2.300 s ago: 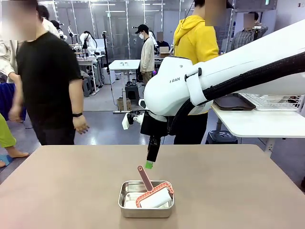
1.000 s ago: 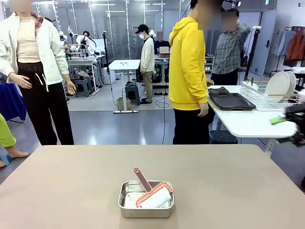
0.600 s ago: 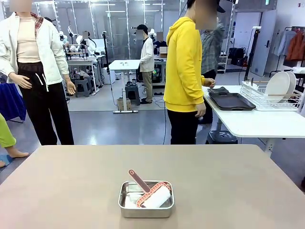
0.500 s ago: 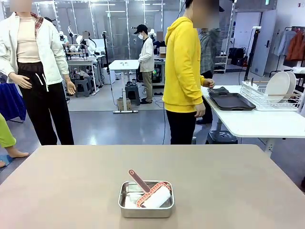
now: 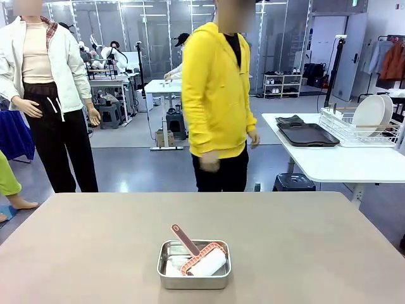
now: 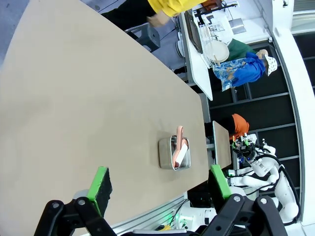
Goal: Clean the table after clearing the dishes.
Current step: Place the Lint Roller back on top of the Airtight Container.
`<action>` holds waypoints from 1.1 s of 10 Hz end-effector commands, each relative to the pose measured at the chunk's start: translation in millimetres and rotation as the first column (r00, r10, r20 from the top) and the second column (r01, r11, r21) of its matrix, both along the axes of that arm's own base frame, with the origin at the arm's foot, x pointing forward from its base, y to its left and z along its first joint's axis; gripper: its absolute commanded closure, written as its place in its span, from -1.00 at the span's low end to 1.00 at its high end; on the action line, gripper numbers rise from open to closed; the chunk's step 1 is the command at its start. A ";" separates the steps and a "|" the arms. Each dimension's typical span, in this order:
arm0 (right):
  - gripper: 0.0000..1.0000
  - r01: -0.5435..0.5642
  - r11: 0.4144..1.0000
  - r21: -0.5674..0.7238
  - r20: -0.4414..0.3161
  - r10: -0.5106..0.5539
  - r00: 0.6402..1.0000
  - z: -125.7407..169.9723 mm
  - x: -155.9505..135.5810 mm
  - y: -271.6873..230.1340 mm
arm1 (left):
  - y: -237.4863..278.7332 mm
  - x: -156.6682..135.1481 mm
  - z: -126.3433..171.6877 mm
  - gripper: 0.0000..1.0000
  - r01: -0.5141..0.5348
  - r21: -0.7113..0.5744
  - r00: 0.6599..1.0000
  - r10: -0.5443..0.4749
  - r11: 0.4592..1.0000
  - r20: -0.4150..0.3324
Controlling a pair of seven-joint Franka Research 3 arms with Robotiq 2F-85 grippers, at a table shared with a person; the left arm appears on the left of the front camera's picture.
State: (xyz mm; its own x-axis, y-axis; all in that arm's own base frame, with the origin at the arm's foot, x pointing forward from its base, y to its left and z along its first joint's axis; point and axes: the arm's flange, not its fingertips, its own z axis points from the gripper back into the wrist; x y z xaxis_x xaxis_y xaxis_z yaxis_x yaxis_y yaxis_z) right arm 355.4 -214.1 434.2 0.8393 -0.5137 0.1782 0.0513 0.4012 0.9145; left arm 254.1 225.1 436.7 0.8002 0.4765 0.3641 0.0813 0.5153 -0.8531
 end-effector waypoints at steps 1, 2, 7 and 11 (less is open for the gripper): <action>-1.00 0.000 1.000 0.001 -0.005 0.000 1.000 3.1 -1.4 -2.0 | 0.8 -0.4 0.6 -1.00 -0.004 -0.003 1.000 0.004 1.000 0.011; -1.00 0.000 1.000 0.001 -0.005 0.000 1.000 3.1 -1.4 -2.0 | 0.8 -0.4 0.6 -1.00 -0.004 -0.003 1.000 0.004 1.000 0.011; -1.00 0.000 1.000 0.001 -0.005 0.000 1.000 3.1 -1.4 -2.0 | 0.8 -0.4 0.6 -1.00 -0.004 -0.003 1.000 0.004 1.000 0.011; -1.00 0.000 1.000 0.001 -0.005 0.000 1.000 3.1 -1.4 -2.0 | 0.8 -0.4 0.6 -1.00 -0.004 -0.003 1.000 0.004 1.000 0.011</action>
State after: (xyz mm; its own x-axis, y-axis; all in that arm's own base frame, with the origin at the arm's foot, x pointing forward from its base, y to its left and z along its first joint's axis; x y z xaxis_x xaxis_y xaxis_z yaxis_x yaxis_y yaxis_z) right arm 355.4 -214.1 434.2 0.8393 -0.5137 0.1782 0.0514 0.4012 0.9145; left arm 254.1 225.1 436.7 0.8002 0.4765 0.3641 0.0813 0.5153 -0.8531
